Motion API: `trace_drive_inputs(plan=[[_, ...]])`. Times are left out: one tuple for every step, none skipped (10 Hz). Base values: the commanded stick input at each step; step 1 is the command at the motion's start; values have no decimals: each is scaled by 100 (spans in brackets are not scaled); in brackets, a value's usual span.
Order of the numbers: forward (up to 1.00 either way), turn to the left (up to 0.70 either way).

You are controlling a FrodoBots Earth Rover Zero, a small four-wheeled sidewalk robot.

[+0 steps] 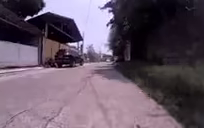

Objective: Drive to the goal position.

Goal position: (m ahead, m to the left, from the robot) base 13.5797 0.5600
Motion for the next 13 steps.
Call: trace_drive_inputs(plan=[[100, 3], [100, 3], [100, 3], [100, 2], [100, 2], [100, 1], [100, 0], [100, 0], [100, 0], [100, 0], [100, 0], [100, 0], [100, 0]])
